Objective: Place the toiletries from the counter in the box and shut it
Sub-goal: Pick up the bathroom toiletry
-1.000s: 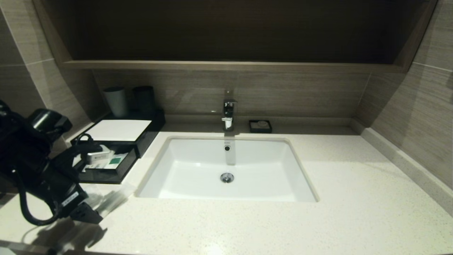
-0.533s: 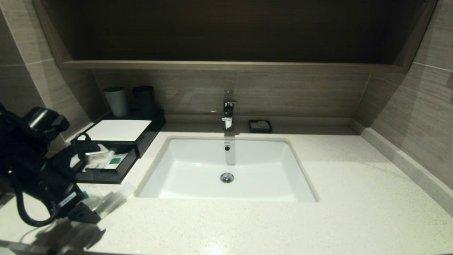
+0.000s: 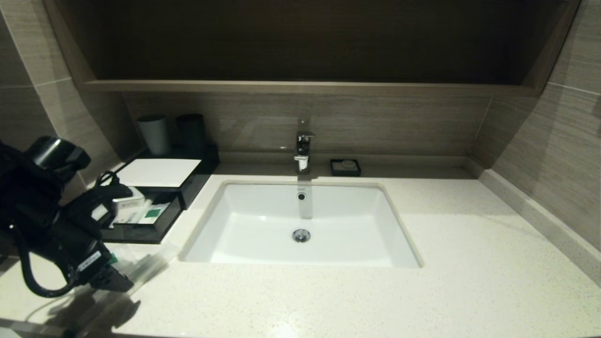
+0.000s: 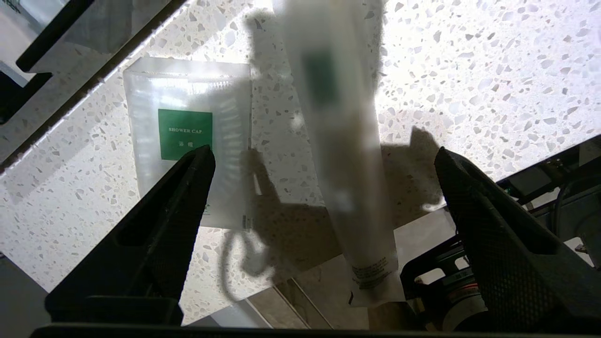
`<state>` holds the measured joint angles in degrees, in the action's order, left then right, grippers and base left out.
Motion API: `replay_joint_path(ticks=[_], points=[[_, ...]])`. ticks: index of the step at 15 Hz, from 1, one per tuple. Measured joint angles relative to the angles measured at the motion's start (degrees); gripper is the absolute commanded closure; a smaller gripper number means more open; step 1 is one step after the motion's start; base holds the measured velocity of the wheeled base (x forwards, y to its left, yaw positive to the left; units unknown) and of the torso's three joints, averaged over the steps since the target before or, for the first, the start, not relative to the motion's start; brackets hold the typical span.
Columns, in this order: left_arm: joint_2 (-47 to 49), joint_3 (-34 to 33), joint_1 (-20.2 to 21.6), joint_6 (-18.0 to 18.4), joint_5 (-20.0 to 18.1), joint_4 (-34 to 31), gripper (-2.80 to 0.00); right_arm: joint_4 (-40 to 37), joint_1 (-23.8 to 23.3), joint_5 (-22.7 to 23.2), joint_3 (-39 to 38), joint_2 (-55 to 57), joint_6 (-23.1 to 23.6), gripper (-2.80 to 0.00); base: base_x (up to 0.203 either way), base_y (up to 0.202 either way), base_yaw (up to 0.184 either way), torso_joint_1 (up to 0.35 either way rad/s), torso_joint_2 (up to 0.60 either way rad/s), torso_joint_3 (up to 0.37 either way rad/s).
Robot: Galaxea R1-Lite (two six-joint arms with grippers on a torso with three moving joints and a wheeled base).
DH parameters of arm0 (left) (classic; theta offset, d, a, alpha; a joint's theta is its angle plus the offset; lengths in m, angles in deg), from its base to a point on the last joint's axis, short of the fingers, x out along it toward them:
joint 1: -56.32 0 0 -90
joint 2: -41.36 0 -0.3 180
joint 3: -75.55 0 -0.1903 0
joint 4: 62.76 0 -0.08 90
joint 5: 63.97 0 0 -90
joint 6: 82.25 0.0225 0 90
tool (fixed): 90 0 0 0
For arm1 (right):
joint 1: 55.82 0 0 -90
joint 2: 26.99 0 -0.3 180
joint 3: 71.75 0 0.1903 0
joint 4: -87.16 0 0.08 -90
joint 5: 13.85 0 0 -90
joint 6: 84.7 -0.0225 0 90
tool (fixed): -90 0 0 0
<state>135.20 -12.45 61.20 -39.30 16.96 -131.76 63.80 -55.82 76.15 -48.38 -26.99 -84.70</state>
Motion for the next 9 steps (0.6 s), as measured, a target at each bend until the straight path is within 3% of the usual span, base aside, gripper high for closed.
replay_joint_path(ticks=[9], points=[[-1.4,-0.4,-1.0,-0.1,0.8,0.0,-2.80,0.0,0.0,0.0,0.0,0.0,0.0,0.00,0.000,0.000,0.000,0.000,0.00,0.000]])
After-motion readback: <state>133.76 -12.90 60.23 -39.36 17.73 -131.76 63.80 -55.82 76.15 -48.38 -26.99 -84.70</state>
